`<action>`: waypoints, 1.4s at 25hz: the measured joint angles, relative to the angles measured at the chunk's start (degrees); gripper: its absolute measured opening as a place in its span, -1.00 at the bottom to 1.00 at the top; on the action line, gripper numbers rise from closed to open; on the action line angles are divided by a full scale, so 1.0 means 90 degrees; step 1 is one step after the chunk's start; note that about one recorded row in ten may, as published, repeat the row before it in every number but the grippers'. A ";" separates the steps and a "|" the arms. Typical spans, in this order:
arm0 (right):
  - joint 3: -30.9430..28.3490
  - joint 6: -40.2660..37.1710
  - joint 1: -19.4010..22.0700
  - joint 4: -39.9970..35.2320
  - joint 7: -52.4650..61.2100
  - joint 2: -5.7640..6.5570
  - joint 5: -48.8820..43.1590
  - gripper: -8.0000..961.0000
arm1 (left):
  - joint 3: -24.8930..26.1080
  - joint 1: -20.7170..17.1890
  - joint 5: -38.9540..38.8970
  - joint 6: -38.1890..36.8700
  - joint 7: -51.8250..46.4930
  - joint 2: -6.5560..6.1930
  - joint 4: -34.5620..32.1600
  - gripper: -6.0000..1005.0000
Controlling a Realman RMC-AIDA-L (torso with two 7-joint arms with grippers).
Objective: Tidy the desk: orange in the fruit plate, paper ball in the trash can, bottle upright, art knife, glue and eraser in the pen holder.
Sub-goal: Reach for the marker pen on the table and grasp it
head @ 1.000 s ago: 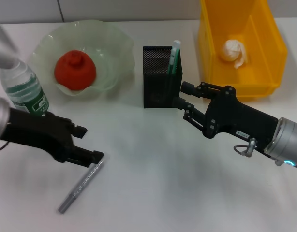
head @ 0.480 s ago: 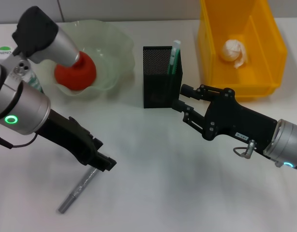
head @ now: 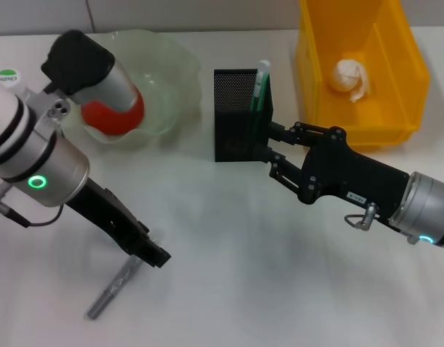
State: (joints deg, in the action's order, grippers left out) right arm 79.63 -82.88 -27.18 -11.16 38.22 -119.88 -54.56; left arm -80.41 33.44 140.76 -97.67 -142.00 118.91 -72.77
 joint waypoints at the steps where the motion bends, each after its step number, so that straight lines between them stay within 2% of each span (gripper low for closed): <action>1: 0.0000 0.0014 -0.0008 0.0006 -0.0005 0.0000 0.0003 -0.27 | -0.0002 0.0042 0.0003 0.0023 0.0006 0.0001 0.0116 0.16; 17: -0.0019 0.0195 -0.0090 0.0009 -0.0008 0.0000 0.0018 -0.27 | -0.0083 0.0384 0.0415 0.0471 0.0063 0.0000 0.0826 0.08; 24: -0.0059 0.0213 -0.0098 0.0009 0.0002 0.0000 0.0018 -0.26 | -0.0339 0.0396 0.0448 0.0607 0.0089 0.0000 0.0843 0.04; 35: -0.0065 0.0255 -0.0099 0.0009 0.0036 0.0000 0.0017 -0.26 | -0.0401 0.0395 0.0565 0.0704 0.0094 0.0000 0.0859 -0.03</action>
State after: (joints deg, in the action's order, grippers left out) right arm 79.05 -80.59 -28.07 -11.07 38.55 -119.88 -54.40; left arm -84.02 37.00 145.84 -91.34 -141.15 118.92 -65.04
